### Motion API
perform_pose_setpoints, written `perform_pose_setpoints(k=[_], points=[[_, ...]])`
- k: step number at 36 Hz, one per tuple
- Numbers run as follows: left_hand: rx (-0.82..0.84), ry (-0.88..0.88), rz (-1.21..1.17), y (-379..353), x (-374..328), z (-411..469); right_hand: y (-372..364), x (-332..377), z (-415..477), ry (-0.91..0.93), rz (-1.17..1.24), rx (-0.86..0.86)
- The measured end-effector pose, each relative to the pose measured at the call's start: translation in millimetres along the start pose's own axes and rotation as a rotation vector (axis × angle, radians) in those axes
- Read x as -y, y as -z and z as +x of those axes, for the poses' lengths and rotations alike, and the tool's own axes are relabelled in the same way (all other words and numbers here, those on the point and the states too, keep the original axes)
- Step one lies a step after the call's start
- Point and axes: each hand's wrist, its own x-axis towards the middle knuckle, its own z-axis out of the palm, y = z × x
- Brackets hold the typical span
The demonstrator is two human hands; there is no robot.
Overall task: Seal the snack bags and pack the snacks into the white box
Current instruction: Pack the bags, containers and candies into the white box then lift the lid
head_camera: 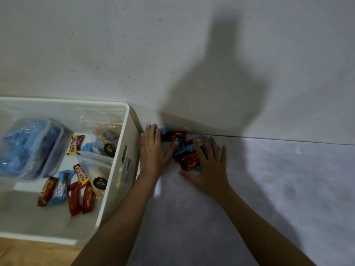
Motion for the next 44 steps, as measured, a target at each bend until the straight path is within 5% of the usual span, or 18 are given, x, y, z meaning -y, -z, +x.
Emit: perform_pose_setpoints(k=[10,31,44], points=[[0.019,-0.117,0.013,-5,0,3,4,-17,18,0.07,0.024,0.139],[-0.032,-0.268,0.247,-23,-6,-3,15,-45,-5,0.061,0.086,-0.086],[0.102,-0.148,-0.039,-22,-13,-7,24,-43,3,0.063,0.108,-0.031]])
